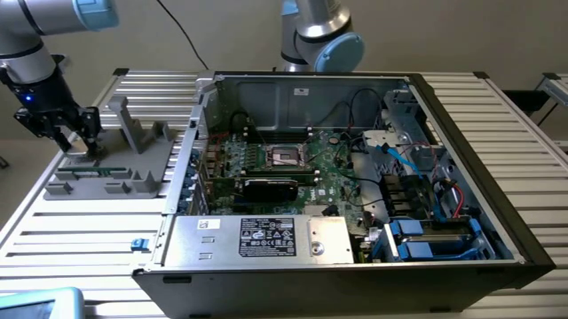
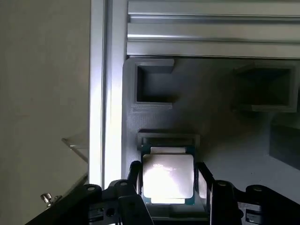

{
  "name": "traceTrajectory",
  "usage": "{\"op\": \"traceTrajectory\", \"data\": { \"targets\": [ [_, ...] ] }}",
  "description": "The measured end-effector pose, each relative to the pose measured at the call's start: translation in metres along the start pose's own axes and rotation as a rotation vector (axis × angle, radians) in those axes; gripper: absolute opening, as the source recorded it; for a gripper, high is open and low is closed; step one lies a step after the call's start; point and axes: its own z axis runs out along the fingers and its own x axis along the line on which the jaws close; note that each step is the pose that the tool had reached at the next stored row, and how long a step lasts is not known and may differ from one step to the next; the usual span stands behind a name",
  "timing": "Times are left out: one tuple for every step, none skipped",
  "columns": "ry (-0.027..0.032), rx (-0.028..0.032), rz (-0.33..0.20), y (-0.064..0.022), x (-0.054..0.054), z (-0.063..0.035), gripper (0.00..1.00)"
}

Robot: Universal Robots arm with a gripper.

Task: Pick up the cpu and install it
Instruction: 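Pick up the cpu and move it towards the insertion slot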

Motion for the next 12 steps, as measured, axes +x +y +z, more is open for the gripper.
{"op": "traceTrajectory", "data": {
  "targets": [
    [0.0, 0.0, 0.0, 0.0, 0.0, -0.0045, 0.56],
    [-0.0001, 0.0, 0.0, 0.0, 0.0, -0.0093, 0.56],
    [0.0003, 0.0, 0.0, 0.0, 0.0, -0.0138, 0.56],
    [0.0005, 0.0, 0.0, 0.0, -0.001, -0.0184, 0.56],
    [0.0008, -0.0001, 0.0, 0.0, -0.001, -0.0229, 0.56],
    [0.0017, 0.0, 0.0, -0.0003, -0.001, -0.0275, 0.56],
    [0.0028, -0.0001, 0.0, -0.0007, -0.002, -0.032, 0.56],
    [0.0046, -0.0002, 0.0, -0.0009, -0.003, -0.0366, 0.56],
    [0.0064, -0.0002, 0.0, -0.0011, -0.004, -0.0412, 0.56],
    [0.0074, -0.0002, 0.0, -0.0012, -0.005, -0.0457, 0.56],
    [0.0081, -0.0002, 0.0, -0.0014, -0.007, -0.0504, 0.56],
    [0.0085, -0.0002, 0.0, -0.0015, -0.008, -0.0549, 0.56]
  ]
}}
